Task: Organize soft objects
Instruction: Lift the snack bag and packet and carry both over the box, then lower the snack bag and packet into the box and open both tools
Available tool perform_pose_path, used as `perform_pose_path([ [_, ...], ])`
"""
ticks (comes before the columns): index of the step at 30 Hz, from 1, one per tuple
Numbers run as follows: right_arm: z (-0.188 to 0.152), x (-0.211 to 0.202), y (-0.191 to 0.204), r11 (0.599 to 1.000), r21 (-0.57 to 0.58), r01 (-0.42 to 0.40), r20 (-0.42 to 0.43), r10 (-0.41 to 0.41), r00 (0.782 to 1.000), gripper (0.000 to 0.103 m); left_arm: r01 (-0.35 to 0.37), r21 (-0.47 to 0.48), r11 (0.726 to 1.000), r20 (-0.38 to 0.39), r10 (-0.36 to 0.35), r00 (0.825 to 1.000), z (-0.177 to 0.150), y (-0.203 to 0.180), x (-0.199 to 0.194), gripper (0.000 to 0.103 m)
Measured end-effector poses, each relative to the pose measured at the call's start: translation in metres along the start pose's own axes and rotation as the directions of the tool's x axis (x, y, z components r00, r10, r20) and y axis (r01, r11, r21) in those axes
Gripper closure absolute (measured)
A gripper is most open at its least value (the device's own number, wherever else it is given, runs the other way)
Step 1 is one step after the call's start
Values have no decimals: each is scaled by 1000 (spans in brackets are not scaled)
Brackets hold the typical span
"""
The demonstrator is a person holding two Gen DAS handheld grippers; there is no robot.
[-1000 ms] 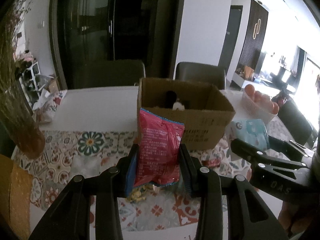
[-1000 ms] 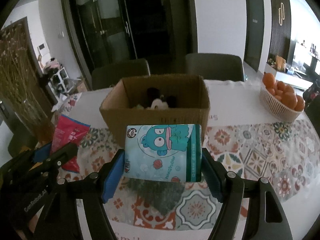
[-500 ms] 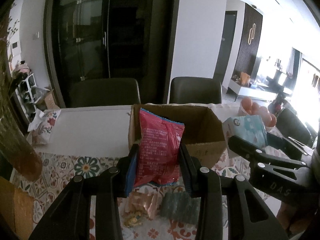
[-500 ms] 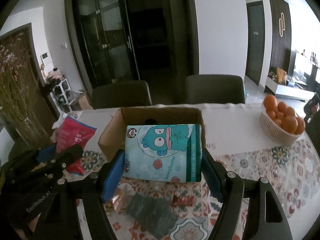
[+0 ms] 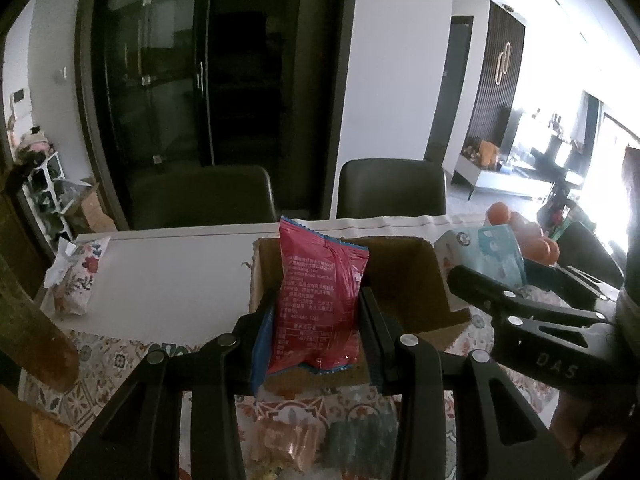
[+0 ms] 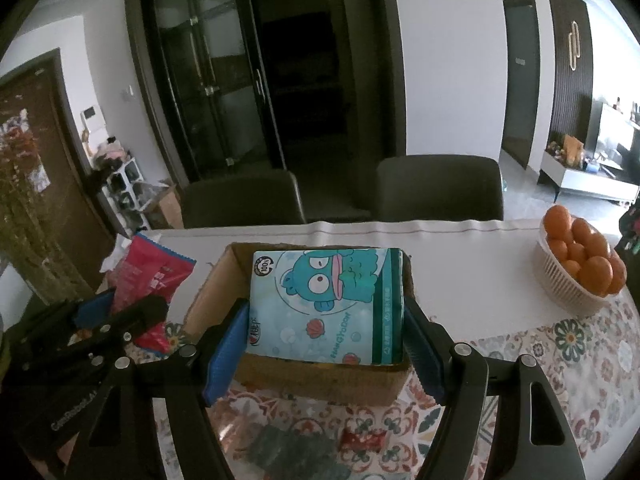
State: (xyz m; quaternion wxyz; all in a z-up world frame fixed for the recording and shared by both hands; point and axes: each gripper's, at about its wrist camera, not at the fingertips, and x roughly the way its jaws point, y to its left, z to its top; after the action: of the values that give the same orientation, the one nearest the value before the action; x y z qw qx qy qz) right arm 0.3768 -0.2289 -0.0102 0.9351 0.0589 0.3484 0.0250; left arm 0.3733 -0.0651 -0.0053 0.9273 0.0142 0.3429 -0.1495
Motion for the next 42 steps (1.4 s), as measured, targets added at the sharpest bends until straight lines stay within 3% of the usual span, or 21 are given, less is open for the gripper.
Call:
perform_pose_path([
  [13, 20, 60, -20, 999, 51, -15, -127, 21, 992, 29, 16, -11, 1000, -98, -16, 995, 25, 2, 58, 64],
  [25, 26, 99, -30, 997, 76, -16, -225, 33, 974, 29, 57, -28, 998, -241, -62, 969, 28, 2, 112, 64],
  [29, 22, 109, -34, 994, 102, -31, -260, 57, 964, 27, 42, -13, 999, -256, -44, 966, 27, 1, 115, 59],
  [33, 20, 109, -39, 992, 127, -15, -267, 49, 963, 24, 30, -10, 1000, -246, -31, 969, 27, 2, 110, 45],
  [42, 14, 83, -27, 995, 97, 12, -226, 10, 974, 24, -43, 25, 999, -218, 48, 975, 21, 1, 81, 41],
])
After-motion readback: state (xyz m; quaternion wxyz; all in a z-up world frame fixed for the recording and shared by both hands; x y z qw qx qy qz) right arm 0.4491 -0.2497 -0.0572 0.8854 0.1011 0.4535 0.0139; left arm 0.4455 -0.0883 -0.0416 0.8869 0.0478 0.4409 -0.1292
